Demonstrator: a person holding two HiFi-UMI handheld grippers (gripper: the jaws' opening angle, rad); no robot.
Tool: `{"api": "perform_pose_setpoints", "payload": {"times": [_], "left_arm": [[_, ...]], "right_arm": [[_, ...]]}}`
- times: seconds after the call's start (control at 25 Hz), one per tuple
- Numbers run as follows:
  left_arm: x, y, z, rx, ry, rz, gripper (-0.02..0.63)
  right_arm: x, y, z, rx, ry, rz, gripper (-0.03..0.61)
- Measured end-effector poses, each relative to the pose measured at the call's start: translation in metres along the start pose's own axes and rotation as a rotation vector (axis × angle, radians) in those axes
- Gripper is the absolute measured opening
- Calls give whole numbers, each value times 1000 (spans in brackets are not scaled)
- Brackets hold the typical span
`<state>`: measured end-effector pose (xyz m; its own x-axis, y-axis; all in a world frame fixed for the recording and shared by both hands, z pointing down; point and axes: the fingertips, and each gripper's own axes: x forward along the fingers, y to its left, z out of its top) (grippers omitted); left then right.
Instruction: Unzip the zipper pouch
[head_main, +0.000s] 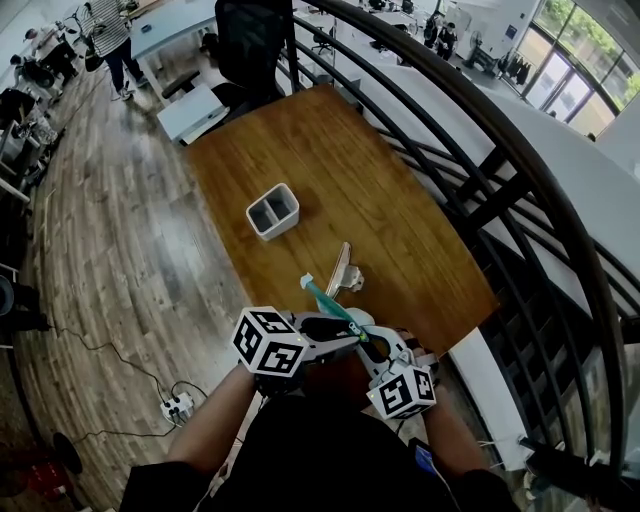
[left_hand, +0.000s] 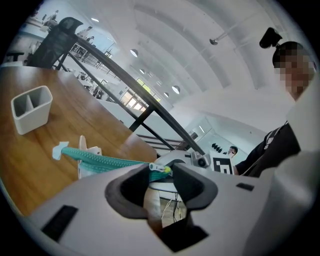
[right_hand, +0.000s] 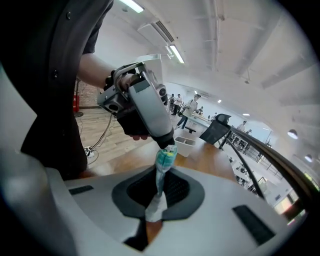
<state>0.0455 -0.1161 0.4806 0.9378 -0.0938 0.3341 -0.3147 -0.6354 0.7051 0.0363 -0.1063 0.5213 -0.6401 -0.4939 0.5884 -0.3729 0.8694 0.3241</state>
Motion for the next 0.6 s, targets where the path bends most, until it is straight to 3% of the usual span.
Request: {"api": "perform_pose_setpoints", "payload": {"times": [0.28, 0.6], "left_arm": [[-5, -13, 6, -37, -41, -91, 141], [1, -4, 0, -15, -3, -48, 115]], "right_arm": [[-2, 0, -4, 6, 2, 3, 0], [0, 2, -2, -11, 1, 17, 0]]}}
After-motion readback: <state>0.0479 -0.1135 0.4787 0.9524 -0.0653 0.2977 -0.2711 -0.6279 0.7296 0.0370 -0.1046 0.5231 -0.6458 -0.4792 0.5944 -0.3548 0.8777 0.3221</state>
